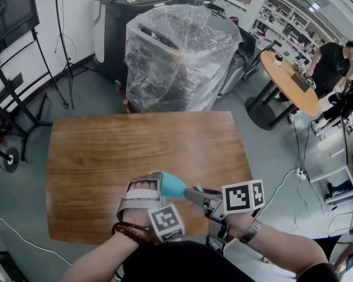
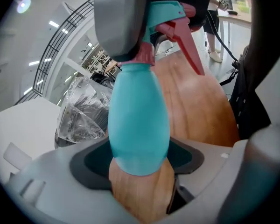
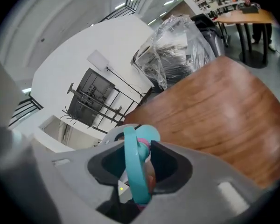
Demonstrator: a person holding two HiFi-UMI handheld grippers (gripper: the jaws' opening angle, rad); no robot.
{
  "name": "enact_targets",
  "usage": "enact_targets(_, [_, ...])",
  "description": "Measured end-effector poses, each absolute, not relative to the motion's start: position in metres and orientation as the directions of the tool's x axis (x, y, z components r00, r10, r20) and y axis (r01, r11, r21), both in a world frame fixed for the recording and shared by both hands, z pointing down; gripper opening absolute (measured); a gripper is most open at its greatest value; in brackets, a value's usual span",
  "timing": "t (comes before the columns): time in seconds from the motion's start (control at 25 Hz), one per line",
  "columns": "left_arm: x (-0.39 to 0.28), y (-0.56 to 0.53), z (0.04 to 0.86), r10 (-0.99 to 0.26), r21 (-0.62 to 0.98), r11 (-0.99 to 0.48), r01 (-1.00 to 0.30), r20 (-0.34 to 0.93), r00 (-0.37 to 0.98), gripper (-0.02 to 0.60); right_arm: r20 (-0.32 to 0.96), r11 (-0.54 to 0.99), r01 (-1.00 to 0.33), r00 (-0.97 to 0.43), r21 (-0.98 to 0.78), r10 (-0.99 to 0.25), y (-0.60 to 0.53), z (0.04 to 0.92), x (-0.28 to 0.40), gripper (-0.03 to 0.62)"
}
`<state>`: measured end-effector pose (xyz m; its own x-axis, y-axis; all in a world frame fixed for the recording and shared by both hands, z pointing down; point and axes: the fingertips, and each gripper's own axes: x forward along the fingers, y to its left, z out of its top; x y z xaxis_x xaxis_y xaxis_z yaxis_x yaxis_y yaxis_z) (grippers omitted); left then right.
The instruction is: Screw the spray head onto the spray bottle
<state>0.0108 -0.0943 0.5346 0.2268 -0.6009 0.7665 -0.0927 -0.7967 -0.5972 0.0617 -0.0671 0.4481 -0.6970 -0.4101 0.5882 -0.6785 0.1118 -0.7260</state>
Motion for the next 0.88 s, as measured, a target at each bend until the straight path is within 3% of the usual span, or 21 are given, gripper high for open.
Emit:
enact_targets(0.12, [0.018,-0.090,0.537,-0.568,-0.556,-0.821,-0.128,0.778,0.269,0.383,0.593,0.157,-0.690,-0.699,-0.707,-0.400,-0.067,0.447,0.060,0.135])
enact_targets(0.28, [0.021,-0.089,0.540,-0.540,-0.524,-0.841,-0.138,0.787,0.298,0.385,0.603,0.279,-0.716,-0.693,-0.640,-0.396,-0.067,0.437,0.062,0.228])
enact_targets(0.52, [0.015,-0.092,0.546,-0.492,-0.478,-0.869,-0.127,0.806,0.329,0.387,0.551,0.666,-0.684,-0.692,-0.296,-0.466,-0.071,0.376,0.069,0.261])
enact_targets(0.68, [0.008,-0.092,0.550,-0.433,-0.433,-0.898,-0.082,0.830,0.351,0.387,0.643,0.875,-0.414,-0.605,0.249,-0.469,-0.057,0.348,0.076,0.259])
enact_targets(0.88, [0.003,-0.091,0.554,-0.370,-0.389,-0.921,-0.017,0.861,0.349,0.387,0.719,0.790,0.048,-0.450,0.611,-0.529,-0.038,0.389,0.080,0.256])
